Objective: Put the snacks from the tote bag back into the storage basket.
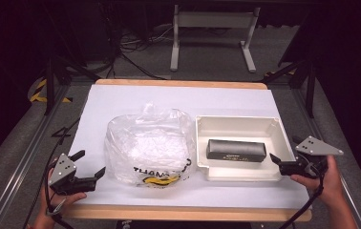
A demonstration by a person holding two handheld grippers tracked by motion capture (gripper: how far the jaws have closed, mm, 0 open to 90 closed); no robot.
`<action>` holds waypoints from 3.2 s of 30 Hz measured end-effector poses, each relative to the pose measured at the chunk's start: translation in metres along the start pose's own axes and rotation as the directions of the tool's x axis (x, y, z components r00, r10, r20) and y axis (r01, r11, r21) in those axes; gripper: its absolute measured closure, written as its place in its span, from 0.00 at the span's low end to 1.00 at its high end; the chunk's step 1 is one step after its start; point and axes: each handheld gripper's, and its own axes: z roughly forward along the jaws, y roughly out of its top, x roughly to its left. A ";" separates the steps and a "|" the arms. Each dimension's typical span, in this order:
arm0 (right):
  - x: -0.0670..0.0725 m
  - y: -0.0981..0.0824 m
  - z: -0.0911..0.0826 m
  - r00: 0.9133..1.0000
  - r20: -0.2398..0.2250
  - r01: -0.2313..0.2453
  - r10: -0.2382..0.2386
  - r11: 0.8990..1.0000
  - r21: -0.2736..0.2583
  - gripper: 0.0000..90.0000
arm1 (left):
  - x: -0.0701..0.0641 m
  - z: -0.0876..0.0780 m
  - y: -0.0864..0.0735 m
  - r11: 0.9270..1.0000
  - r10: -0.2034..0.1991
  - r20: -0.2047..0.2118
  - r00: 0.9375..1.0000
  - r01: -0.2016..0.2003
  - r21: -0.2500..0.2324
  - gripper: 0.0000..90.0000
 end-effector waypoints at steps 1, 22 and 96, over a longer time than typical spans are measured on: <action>0.000 -0.003 -0.001 1.000 0.005 -0.006 0.006 1.000 -0.008 0.07 | 0.000 0.000 0.000 1.000 0.000 0.001 1.000 0.000 0.000 0.08; 0.008 -0.049 -0.010 0.993 0.068 -0.087 0.092 0.993 -0.081 0.06 | 0.002 0.000 -0.001 1.000 -0.014 0.002 1.000 0.014 -0.003 0.08; 0.023 -0.084 -0.009 0.984 0.121 -0.112 0.131 0.982 -0.151 0.05 | 0.008 0.007 0.001 1.000 -0.024 0.016 1.000 0.024 -0.019 0.08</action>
